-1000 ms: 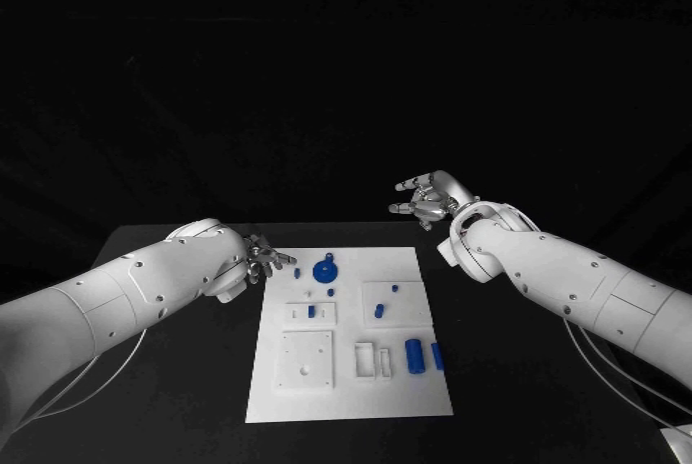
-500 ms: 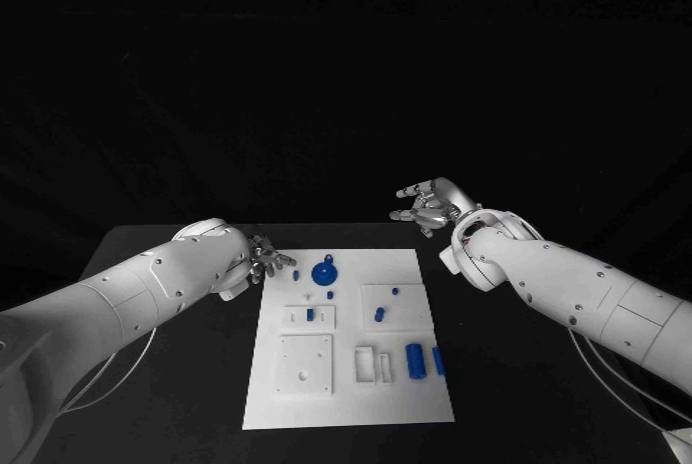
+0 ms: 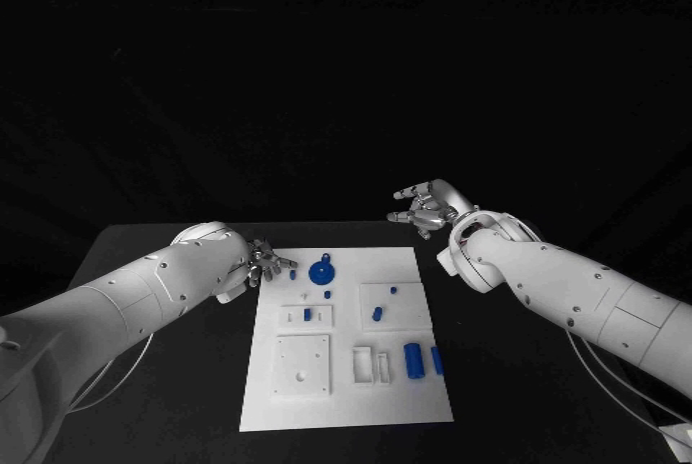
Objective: Assemble the parts on the task board
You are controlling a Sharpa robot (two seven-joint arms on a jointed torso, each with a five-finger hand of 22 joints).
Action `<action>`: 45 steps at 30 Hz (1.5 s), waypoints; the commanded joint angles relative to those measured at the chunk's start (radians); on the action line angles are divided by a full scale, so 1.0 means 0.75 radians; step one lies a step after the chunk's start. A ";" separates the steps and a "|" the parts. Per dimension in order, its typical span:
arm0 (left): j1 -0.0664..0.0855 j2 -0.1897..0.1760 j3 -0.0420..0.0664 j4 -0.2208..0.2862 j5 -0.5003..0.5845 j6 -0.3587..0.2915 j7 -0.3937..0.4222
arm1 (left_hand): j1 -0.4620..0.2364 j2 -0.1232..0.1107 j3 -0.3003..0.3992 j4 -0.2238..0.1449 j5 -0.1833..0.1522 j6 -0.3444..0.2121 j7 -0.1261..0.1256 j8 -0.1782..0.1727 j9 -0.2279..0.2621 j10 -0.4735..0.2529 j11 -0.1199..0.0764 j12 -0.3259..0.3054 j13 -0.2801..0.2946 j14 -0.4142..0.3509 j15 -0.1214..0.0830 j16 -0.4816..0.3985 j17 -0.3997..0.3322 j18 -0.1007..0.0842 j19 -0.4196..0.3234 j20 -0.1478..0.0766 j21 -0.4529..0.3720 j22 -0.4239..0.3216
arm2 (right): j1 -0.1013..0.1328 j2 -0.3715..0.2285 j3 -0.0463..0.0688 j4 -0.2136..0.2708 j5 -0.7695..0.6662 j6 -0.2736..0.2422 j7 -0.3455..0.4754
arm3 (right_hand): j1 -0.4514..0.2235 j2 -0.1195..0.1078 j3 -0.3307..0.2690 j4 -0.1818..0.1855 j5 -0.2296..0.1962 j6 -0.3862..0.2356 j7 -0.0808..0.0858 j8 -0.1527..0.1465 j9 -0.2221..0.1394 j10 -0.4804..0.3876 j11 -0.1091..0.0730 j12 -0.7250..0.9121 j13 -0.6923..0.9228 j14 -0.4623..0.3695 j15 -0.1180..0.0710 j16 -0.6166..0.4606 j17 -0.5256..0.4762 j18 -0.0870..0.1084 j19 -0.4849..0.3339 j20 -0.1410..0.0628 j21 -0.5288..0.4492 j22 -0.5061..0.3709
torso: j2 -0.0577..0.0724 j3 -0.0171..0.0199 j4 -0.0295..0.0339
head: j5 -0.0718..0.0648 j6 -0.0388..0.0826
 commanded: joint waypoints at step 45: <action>-0.022 0.050 -0.001 -0.090 0.051 0.041 0.066 | 0.005 0.067 -0.043 -0.064 -0.035 -0.018 0.019 -0.057 -0.194 -0.019 0.010 0.017 -0.024 -0.019 0.008 0.018 -0.033 0.003 -0.005 0.009 -0.018 0.027 | 0.015 0.006 0.001 0.025 -0.005 0.000 -0.002 | -0.001 -0.007 0.005 0.010 0.006 -0.013 0.002 0.004 0.001 -0.004 0.001 0.004 -0.001 -0.007 0.001 0.001 0.002 0.023 0.063 -0.002 0.014 -0.001 | 0.010 -0.0001 -0.0064 | -0.032 -0.002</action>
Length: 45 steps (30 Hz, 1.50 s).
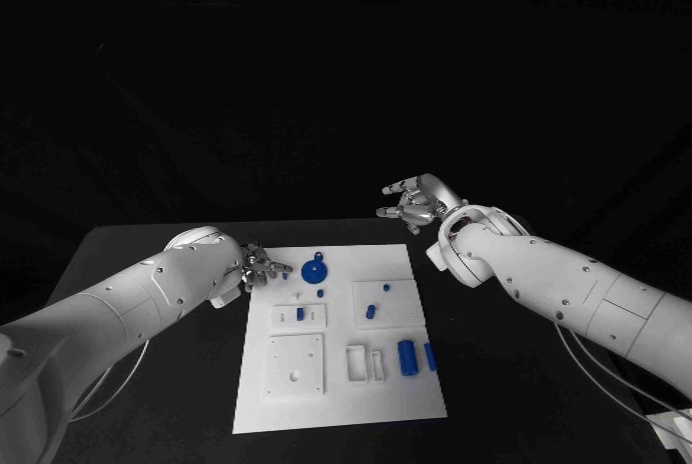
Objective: Assemble the parts on the task board
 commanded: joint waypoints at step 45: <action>0.013 0.028 0.001 -0.022 -0.027 0.038 -0.055 | 0.081 0.059 -0.014 -0.108 -0.015 0.050 -0.008 -0.029 -0.055 0.021 -0.018 0.039 0.030 0.023 -0.011 0.045 0.031 0.002 0.004 -0.012 0.072 0.028 | 0.007 0.007 0.001 0.003 -0.012 0.000 -0.001 | 0.000 -0.008 0.000 0.007 0.007 -0.007 -0.005 0.004 0.001 -0.003 -0.002 0.007 0.000 -0.006 0.001 0.004 0.005 0.022 0.064 -0.002 0.008 0.001 | 0.004 -0.0007 0.0018 | -0.035 0.003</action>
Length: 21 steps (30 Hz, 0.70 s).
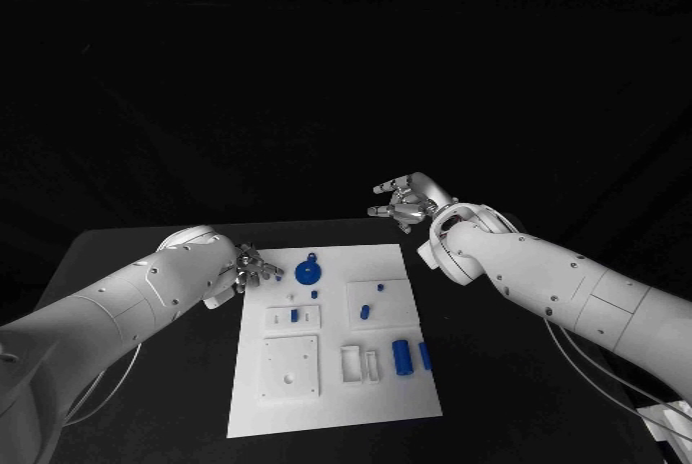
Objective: Assemble the parts on the task board
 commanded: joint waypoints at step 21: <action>0.008 0.011 0.001 0.015 0.022 0.013 0.000 | -0.003 0.012 -0.001 0.014 -0.003 0.013 0.002 -0.022 0.005 0.011 -0.003 0.005 0.004 0.015 0.001 0.005 0.006 0.004 -0.003 -0.004 0.015 0.027 | 0.000 0.004 0.001 0.000 -0.012 0.000 0.002 | 0.001 -0.009 0.002 0.008 0.009 -0.005 -0.005 0.004 0.001 -0.001 -0.003 0.008 0.000 -0.003 0.000 0.004 0.003 0.022 0.064 -0.002 0.010 0.000 | 0.000 -0.0013 0.0015 | -0.002 -0.002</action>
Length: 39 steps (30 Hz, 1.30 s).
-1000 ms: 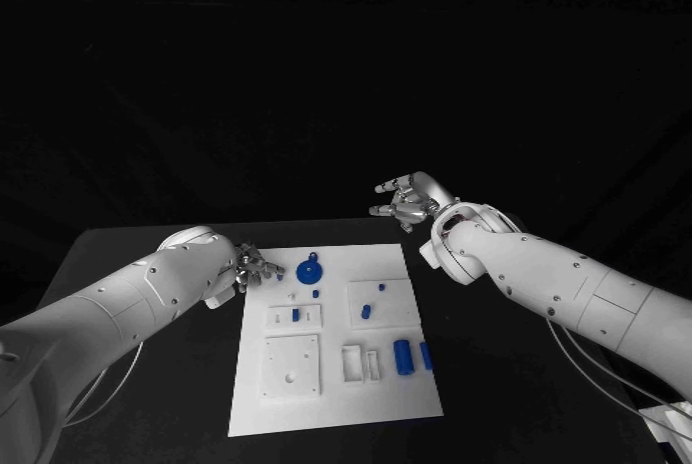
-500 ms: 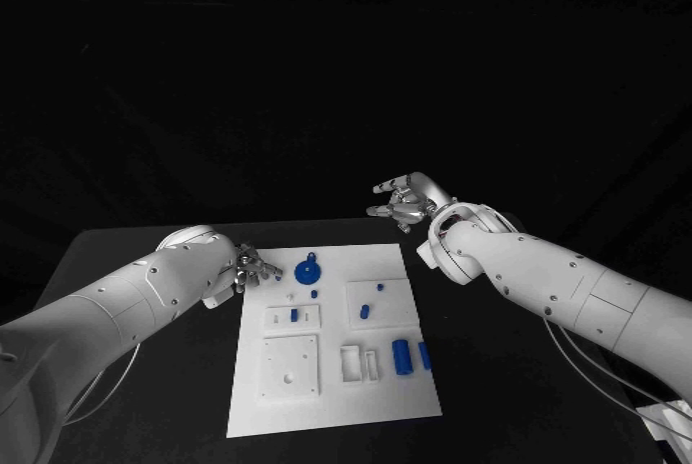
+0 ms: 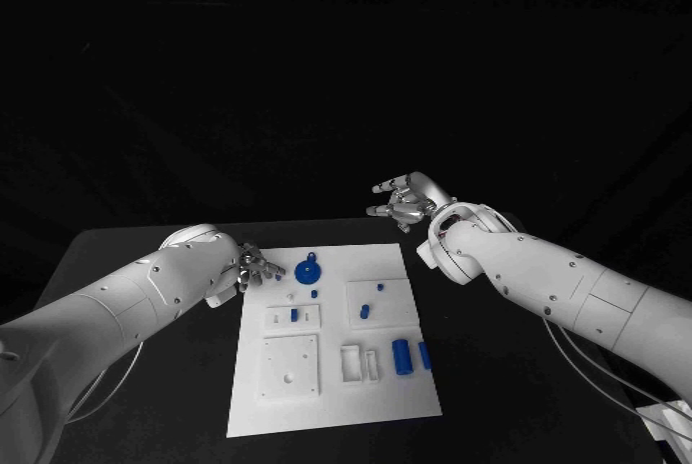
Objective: Assemble the parts on the task board
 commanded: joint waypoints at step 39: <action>0.005 0.019 0.001 -0.026 0.050 0.024 0.025 | 0.080 0.074 0.032 -0.028 -0.013 0.020 0.002 -0.061 -0.031 0.002 0.000 0.000 0.003 0.009 -0.005 0.000 0.007 0.003 -0.008 -0.005 0.010 0.027 | 0.003 0.006 0.001 0.003 -0.013 0.003 0.003 | 0.001 -0.009 0.002 0.009 0.009 -0.004 -0.005 0.004 0.001 -0.002 -0.005 0.010 0.002 -0.002 0.000 0.004 0.003 0.022 0.064 -0.003 0.008 -0.001 | 0.003 0.0009 0.0002 | -0.017 -0.002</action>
